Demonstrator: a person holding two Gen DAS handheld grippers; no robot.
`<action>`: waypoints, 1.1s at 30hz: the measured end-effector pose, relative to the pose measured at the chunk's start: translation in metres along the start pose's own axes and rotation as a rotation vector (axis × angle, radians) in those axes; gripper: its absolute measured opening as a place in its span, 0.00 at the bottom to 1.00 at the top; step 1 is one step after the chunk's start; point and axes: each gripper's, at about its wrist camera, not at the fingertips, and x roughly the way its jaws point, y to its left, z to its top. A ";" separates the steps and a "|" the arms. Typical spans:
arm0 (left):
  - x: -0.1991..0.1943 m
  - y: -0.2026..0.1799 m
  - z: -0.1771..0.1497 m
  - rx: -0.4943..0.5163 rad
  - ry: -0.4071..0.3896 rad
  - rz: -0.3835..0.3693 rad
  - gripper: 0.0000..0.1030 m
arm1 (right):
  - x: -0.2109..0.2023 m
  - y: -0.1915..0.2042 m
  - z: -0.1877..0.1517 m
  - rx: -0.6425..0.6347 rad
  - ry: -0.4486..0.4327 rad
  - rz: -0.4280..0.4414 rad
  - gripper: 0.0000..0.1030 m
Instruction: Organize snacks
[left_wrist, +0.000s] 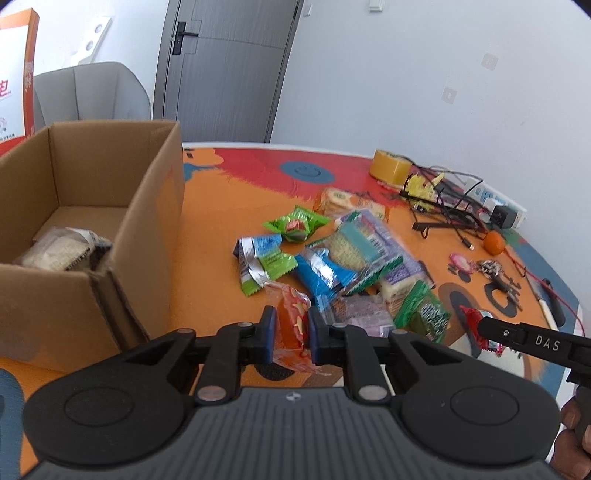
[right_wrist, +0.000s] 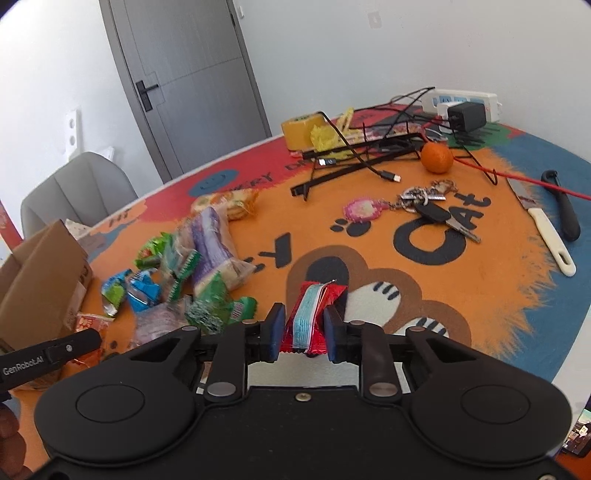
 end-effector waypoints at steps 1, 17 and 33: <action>-0.003 0.000 0.001 -0.001 -0.008 -0.002 0.16 | -0.004 0.002 0.002 -0.003 -0.010 0.007 0.23; -0.056 0.019 0.021 -0.032 -0.114 0.021 0.16 | -0.023 0.026 0.002 -0.012 0.004 0.051 0.10; -0.106 0.068 0.032 -0.116 -0.230 0.080 0.16 | 0.007 0.046 -0.023 -0.051 0.074 0.010 0.21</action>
